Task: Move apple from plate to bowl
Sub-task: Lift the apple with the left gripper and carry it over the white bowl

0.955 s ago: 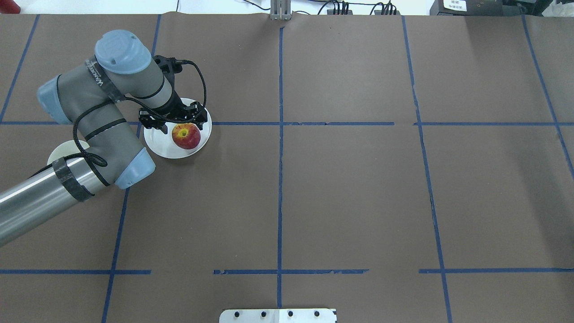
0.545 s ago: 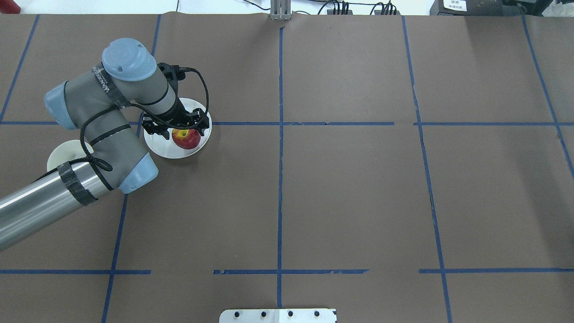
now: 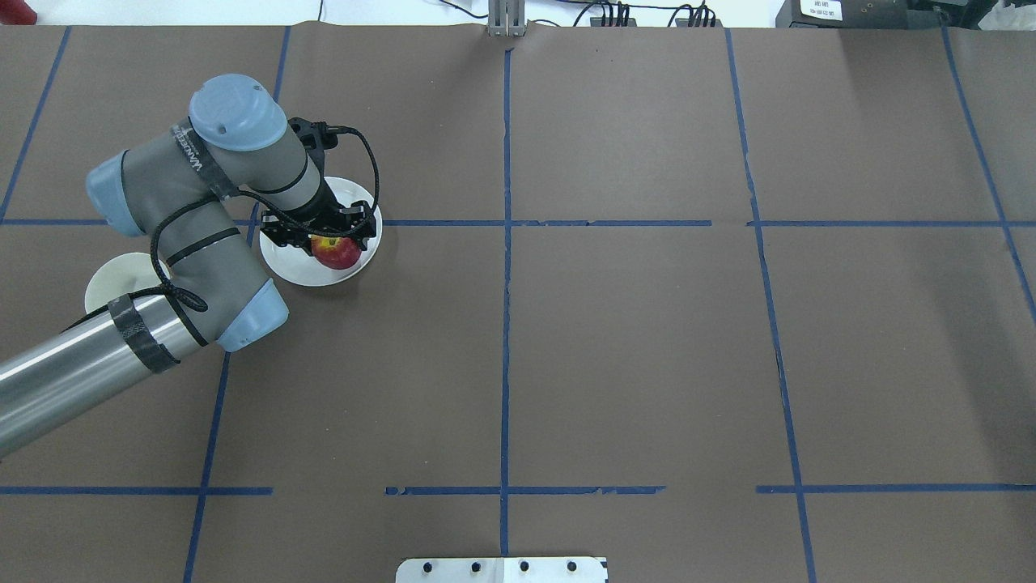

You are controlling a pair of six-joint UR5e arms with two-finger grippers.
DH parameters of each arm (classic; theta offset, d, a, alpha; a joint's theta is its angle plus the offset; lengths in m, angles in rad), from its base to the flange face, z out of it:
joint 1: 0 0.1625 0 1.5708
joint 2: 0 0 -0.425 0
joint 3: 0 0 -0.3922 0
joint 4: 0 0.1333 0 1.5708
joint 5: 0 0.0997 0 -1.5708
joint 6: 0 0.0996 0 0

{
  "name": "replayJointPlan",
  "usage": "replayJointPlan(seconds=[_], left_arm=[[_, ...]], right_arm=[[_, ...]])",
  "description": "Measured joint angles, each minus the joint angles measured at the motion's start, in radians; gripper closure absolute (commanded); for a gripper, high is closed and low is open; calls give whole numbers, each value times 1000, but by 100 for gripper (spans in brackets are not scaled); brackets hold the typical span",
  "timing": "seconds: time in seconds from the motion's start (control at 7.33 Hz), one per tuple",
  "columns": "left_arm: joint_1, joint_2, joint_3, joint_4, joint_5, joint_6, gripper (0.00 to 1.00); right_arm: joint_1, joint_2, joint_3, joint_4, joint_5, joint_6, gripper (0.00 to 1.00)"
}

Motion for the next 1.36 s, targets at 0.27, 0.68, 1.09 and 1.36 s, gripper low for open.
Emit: replayJointPlan(seconds=[0.27,0.68,1.09,1.36], left_arm=[[-47,8,-66,53,-16,24,89],[-114,84,-296,274,-26,163,91],[-130,338,-446,219,-20,277,90],[-136,512,-451,16,-19,298,90]], right_arm=[[0,0,-1,0,0,0,0],[0,0,-1,0,0,0,0],[0,0,-1,0,0,1,0],[0,0,-1,0,0,0,0]])
